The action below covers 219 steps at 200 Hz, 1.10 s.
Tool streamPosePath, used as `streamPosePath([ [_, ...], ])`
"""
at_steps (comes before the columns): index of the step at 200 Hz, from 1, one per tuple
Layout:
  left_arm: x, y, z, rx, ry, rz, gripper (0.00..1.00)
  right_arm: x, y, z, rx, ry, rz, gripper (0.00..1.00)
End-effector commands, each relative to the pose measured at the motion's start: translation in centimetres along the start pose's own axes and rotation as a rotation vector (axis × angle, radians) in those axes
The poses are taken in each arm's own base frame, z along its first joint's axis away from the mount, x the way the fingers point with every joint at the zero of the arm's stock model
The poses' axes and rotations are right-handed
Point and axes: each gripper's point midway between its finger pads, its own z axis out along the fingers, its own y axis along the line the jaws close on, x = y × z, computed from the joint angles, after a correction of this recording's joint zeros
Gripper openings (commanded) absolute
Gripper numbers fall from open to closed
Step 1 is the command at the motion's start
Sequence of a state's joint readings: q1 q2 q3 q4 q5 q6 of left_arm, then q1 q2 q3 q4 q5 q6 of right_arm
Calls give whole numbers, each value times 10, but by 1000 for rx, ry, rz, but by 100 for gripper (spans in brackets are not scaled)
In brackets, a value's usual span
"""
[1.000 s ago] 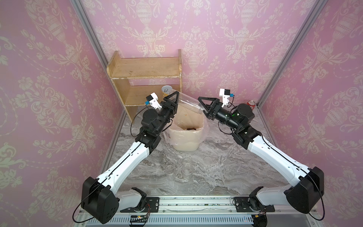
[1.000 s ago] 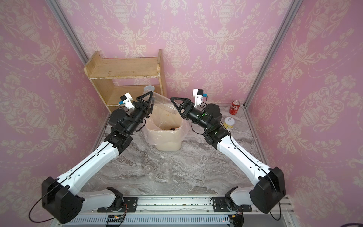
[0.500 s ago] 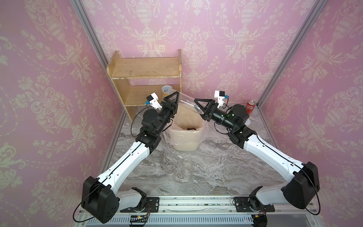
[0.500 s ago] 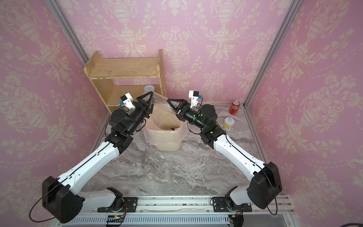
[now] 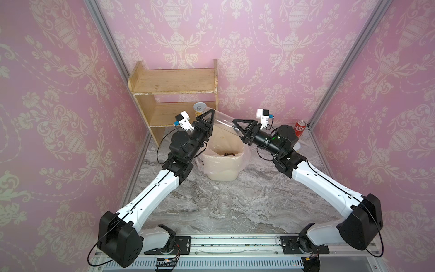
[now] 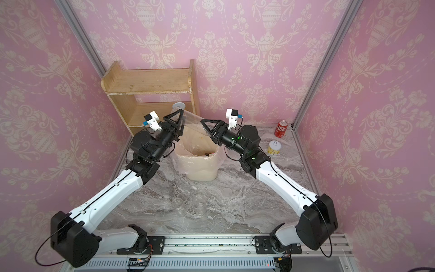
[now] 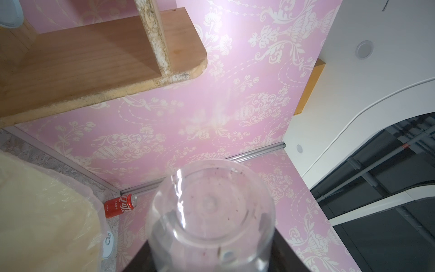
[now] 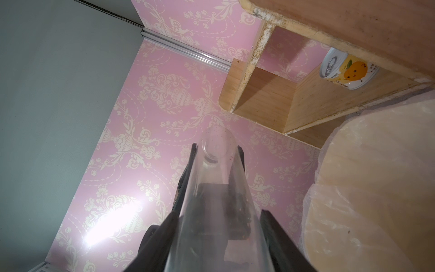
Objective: Empty the moldy dried flower tea in the jars
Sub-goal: Place the jar at the center of the board.
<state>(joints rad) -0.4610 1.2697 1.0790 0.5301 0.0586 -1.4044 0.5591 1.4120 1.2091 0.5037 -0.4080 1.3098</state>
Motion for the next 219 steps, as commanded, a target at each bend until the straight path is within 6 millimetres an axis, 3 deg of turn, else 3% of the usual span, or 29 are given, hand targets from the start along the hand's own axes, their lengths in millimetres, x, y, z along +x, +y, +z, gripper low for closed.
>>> streamPosePath([
  [1, 1, 4, 0, 3, 7, 16, 34, 2, 9, 2, -26, 8, -10, 50],
  [40, 0, 5, -2, -6, 5, 56, 69, 3, 11, -1, -18, 9, -28, 43],
  [74, -4, 6, -7, -34, -12, 128, 85, 3, 19, -11, 3, 4, -77, 42],
  [166, -13, -13, -32, -119, -13, 486, 99, 6, 38, -65, 172, 0, -313, 40],
  [219, -14, -9, -66, -238, 73, 860, 99, 24, 56, -112, 310, 128, -528, 40],
])
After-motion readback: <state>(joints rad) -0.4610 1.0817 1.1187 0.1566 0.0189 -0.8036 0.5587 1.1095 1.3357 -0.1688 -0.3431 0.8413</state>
